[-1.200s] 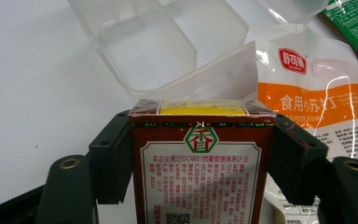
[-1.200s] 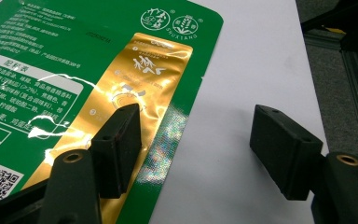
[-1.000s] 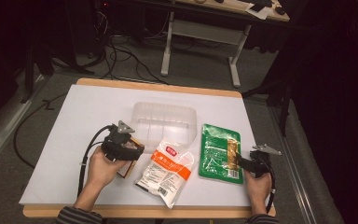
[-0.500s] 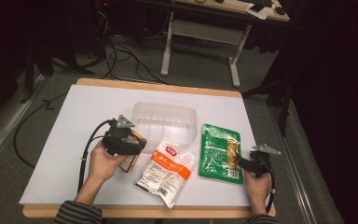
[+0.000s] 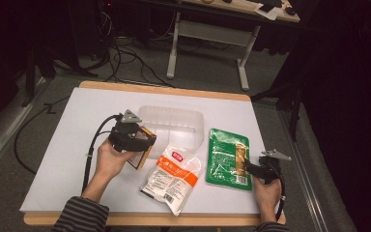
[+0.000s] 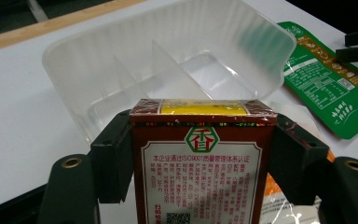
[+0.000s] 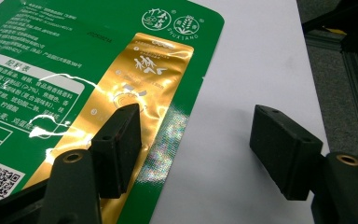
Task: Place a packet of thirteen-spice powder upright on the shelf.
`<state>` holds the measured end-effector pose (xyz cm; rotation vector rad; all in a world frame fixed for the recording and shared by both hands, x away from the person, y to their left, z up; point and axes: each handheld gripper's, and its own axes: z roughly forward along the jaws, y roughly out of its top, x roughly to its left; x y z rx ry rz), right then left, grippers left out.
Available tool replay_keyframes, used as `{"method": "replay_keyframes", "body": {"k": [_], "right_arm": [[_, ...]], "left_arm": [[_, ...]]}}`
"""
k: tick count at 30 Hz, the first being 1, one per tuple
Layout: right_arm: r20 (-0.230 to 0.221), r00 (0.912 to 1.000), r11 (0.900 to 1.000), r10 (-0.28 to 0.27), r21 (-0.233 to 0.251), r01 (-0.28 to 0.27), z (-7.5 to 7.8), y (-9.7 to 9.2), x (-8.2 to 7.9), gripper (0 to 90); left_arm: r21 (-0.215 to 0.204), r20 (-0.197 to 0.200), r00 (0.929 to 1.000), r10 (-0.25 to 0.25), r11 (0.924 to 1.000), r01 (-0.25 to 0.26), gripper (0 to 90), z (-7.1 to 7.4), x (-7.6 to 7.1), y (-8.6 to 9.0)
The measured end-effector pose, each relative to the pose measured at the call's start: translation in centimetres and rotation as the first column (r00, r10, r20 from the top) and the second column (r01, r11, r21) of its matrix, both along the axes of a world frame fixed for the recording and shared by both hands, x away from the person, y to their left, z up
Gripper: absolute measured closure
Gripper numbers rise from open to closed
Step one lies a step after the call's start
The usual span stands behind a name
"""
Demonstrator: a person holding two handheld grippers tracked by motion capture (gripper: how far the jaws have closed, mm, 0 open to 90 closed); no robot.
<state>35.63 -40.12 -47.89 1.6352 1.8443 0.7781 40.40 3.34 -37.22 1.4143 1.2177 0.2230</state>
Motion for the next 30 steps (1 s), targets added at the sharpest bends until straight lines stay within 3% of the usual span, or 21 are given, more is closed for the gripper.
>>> {"method": "replay_keyframes", "body": {"k": [11,24,30], "right_arm": [[-0.001,1.0,1.0,-0.002,0.003,0.002,0.0,0.0,0.0,34.5],[-0.002,1.0,1.0,-0.001,-0.001,0.001,0.0,0.0,0.0,34.6],[-0.001,1.0,1.0,0.001,-0.002,-0.001,0.0,0.0,0.0,34.6]], "left_arm": [[0.001,0.046,0.9986,-0.025,0.9997,0.025,32.8,0.8,1.5,-0.8],[-0.044,0.086,0.9951,-0.049,0.9976,0.053,32.8,1.4,3.4,-1.5],[-0.03,0.112,0.9921,-0.056,0.9978,0.06,32.7,1.1,4.1,-1.8]]}}
